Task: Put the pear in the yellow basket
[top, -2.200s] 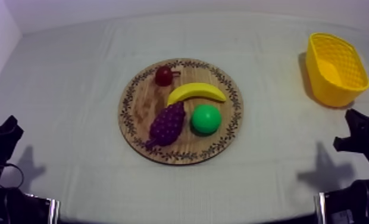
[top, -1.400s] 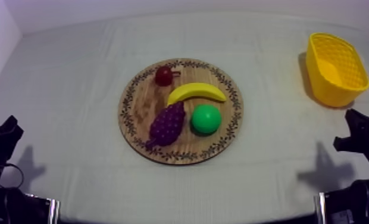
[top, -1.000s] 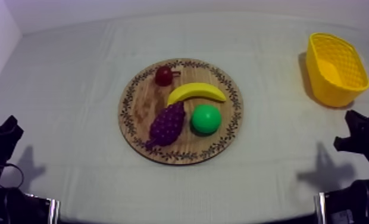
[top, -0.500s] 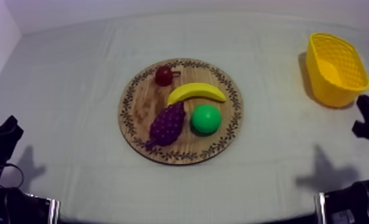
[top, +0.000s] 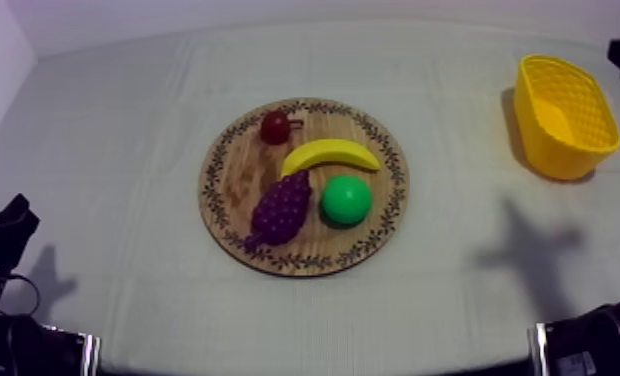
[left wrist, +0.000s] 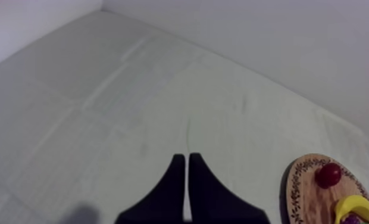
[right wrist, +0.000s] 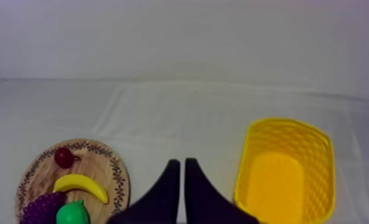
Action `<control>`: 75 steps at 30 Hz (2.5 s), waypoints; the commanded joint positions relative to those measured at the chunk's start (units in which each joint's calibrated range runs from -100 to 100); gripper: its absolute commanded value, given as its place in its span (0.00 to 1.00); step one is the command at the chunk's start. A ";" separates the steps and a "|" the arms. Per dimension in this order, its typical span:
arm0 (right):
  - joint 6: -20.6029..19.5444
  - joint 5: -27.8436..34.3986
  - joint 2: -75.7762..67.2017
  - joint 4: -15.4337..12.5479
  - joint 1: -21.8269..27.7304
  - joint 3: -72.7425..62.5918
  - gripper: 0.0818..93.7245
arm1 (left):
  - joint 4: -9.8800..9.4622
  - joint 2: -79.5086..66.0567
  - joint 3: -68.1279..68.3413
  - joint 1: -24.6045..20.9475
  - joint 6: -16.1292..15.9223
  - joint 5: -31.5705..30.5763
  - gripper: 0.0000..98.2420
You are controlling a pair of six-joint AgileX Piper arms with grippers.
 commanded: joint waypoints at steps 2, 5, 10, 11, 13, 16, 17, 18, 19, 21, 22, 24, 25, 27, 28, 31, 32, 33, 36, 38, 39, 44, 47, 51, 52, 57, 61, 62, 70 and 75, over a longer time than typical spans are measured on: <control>1.37 1.23 8.44 -0.10 -3.11 -6.54 0.01 | 0.00 0.02 0.02 -0.02 0.03 0.05 0.00; 2.86 3.69 13.80 -0.46 -6.28 -10.86 0.01 | 0.00 0.02 0.02 -0.02 0.03 0.05 0.00; 12.83 10.27 22.47 -6.66 -9.91 -16.97 0.01 | 0.00 0.02 0.02 -0.02 0.03 0.05 0.00; 14.96 11.43 23.89 -8.49 -10.22 -17.60 0.01 | 0.00 0.02 0.02 -0.02 0.03 0.05 0.00; 18.94 13.40 26.37 -12.30 -10.58 -17.95 0.01 | 0.00 0.02 0.02 -0.02 0.03 0.05 0.00; 23.89 15.09 29.64 -16.91 -11.35 -16.63 0.03 | 0.00 0.02 0.02 -0.02 0.03 0.05 0.00; 24.73 15.19 30.66 -17.70 -11.98 -15.96 0.04 | 0.00 0.02 0.02 -0.02 0.03 0.05 0.00; 25.30 15.27 31.71 -18.15 -12.82 -15.23 0.05 | 0.00 0.02 0.02 -0.02 0.03 0.05 0.00; 25.69 15.24 32.77 -18.35 -13.77 -14.35 0.06 | 0.00 0.02 0.02 -0.02 0.03 0.05 0.00; 26.29 14.93 34.91 -17.95 -15.98 -12.34 0.12 | 0.00 0.02 0.02 -0.02 0.03 0.05 0.00; 26.33 14.47 35.93 -17.28 -17.15 -11.32 0.17 | 0.00 0.02 0.02 -0.02 0.03 0.05 0.00; 25.77 13.16 37.85 -15.13 -19.47 -9.62 0.28 | 0.00 0.02 0.02 -0.02 0.03 0.05 0.00; 25.02 12.54 38.70 -13.96 -20.50 -8.98 0.34 | 0.00 0.02 0.02 -0.02 0.03 0.05 0.00; 23.78 11.52 40.16 -12.40 -21.89 -8.02 0.44 | 0.00 0.02 0.02 -0.02 0.03 0.05 0.00; 23.46 11.17 40.70 -12.07 -22.30 -7.63 0.48 | 0.00 0.02 0.02 -0.02 0.03 0.05 0.00; 23.13 10.40 41.59 -11.85 -22.98 -6.62 0.59 | 0.00 0.02 0.02 -0.02 0.03 0.05 0.00; 23.01 10.07 41.75 -11.84 -23.09 -6.38 0.62 | 0.00 0.02 0.02 -0.02 0.03 0.05 0.00; 22.76 9.62 41.86 -11.81 -23.14 -6.19 0.65 | 0.00 0.02 0.02 -0.02 0.03 0.05 0.00; 21.53 7.43 42.25 -11.25 -23.20 -5.47 0.73 | 0.00 0.02 0.02 -0.02 0.03 0.05 0.00; 20.50 5.63 42.59 -10.60 -23.22 -4.82 0.76 | 0.00 0.02 0.02 -0.02 0.03 0.05 0.00; 19.96 4.70 42.84 -10.22 -23.25 -4.39 0.79 | 0.00 0.02 0.02 -0.02 0.03 0.05 0.00; 19.48 2.19 43.99 -9.63 -23.73 -2.72 0.85 | 0.00 0.02 0.02 -0.02 0.03 0.05 0.00; 18.96 0.86 44.61 -9.60 -23.83 -2.36 0.85 | 0.00 0.02 0.02 -0.02 0.03 0.05 0.00; 18.02 -1.87 45.86 -8.91 -23.86 -1.99 0.85 | 0.00 0.02 0.02 -0.02 0.03 0.05 0.00; 17.88 -2.77 46.30 -8.74 -23.84 -1.77 0.86 | 0.00 0.02 0.02 -0.02 0.03 0.05 0.00; 17.42 -7.03 49.74 -8.35 -23.92 -1.13 0.86 | 0.00 0.02 0.02 -0.02 0.03 0.05 0.00; 16.75 -9.72 53.41 -7.99 -24.63 -1.46 0.85 | 0.00 0.02 0.02 -0.02 0.03 0.05 0.00; 16.51 -10.35 54.36 -7.85 -24.75 -1.71 0.85 | 0.00 0.02 0.02 -0.02 0.03 0.05 0.00; 15.44 -12.98 61.70 -7.28 -25.52 -5.82 0.83 | 0.00 0.02 0.02 -0.02 0.03 0.05 0.00; 15.02 -13.29 66.28 -6.88 -25.68 -9.17 0.82 | 0.00 0.02 0.02 -0.02 0.03 0.05 0.00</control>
